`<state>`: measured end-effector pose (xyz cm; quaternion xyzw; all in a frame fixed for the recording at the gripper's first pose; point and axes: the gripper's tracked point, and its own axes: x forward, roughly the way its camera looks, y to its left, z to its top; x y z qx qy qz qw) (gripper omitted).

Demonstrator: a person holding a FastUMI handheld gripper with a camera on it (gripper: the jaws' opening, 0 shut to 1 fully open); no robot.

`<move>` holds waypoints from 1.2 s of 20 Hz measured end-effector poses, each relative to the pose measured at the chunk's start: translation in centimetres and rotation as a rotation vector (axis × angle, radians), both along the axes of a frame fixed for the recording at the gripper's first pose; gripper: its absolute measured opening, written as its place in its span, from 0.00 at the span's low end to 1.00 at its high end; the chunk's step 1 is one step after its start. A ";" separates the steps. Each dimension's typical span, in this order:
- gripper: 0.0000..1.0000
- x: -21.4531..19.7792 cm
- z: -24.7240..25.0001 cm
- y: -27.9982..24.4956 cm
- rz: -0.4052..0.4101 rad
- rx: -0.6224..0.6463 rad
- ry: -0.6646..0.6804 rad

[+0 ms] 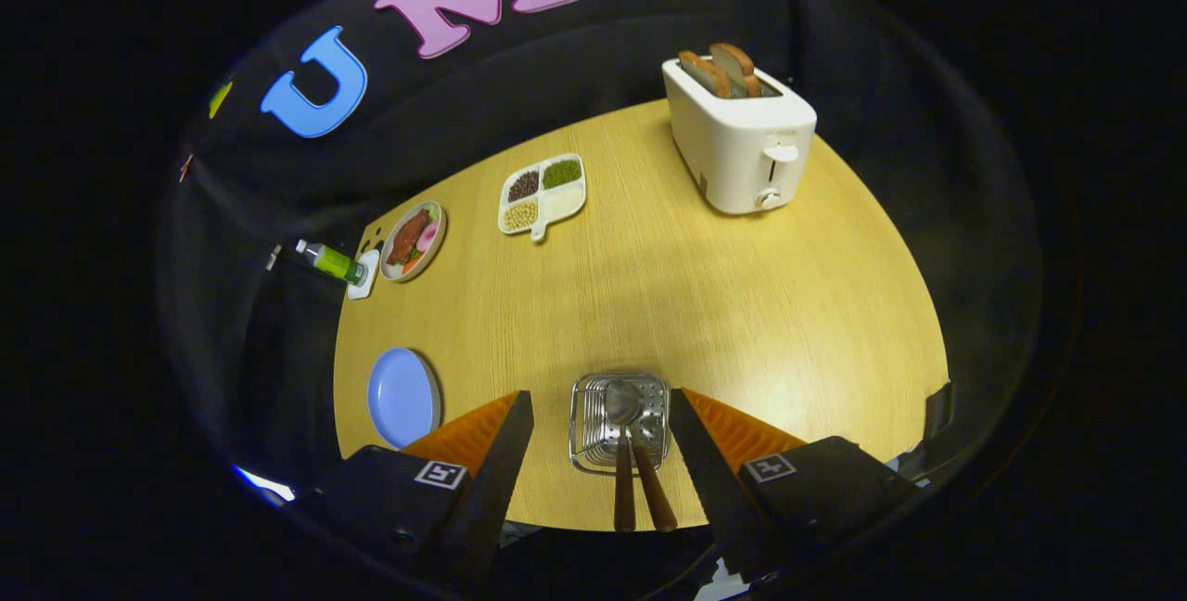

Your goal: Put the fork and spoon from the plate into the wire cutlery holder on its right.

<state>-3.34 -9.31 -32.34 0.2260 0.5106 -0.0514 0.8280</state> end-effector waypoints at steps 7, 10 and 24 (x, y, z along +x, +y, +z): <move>0.99 1.4 7.7 1.0 0.071 -0.117 -0.351; 0.99 2.5 11.5 0.9 0.122 -0.176 -0.506; 0.99 5.1 22.7 2.0 0.304 -0.261 -0.877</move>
